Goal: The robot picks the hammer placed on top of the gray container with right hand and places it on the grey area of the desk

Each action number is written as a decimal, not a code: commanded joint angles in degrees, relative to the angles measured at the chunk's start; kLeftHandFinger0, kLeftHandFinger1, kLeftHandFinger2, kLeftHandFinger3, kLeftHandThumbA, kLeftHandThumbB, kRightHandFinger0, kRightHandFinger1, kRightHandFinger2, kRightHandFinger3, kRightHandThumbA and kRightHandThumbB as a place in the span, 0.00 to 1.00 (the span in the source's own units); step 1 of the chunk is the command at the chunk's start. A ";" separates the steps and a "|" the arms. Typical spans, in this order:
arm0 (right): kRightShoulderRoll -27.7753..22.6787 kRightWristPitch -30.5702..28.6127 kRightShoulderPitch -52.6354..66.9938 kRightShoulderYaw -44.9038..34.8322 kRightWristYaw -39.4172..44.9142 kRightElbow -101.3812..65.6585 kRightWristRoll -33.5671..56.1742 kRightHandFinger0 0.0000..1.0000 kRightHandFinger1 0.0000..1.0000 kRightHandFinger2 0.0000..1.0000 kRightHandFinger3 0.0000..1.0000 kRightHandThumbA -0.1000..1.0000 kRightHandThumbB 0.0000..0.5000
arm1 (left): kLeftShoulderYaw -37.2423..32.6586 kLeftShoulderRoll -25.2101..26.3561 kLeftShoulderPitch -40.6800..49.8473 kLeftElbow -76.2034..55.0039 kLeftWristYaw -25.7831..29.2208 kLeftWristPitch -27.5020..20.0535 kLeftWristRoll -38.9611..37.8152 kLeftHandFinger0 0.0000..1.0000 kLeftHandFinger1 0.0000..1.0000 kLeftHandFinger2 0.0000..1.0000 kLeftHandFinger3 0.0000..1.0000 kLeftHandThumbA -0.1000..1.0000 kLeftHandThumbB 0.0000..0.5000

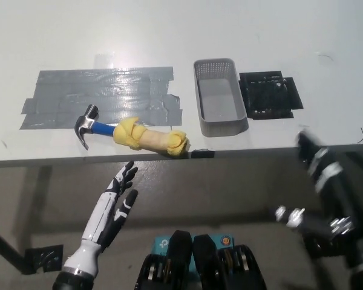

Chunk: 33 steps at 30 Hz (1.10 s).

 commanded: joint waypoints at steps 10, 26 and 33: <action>-0.98 -15.09 2.71 4.94 -6.11 13.12 -6.87 1.00 1.00 1.00 1.00 1.00 0.49 | 1.24 -0.73 5.56 -5.05 1.12 -1.14 -1.30 1.00 1.00 1.00 1.00 0.93 0.23; -2.25 -15.21 2.16 7.03 -7.12 14.30 -7.15 1.00 1.00 1.00 1.00 1.00 0.48 | 1.93 -0.98 7.27 -5.31 1.38 -0.88 -0.57 1.00 1.00 1.00 1.00 0.93 0.25; -2.39 -14.32 1.60 7.35 -7.45 13.94 -7.62 1.00 1.00 1.00 1.00 1.00 0.46 | 2.16 -0.95 7.36 -5.46 0.94 -0.58 -1.15 1.00 1.00 1.00 1.00 0.91 0.23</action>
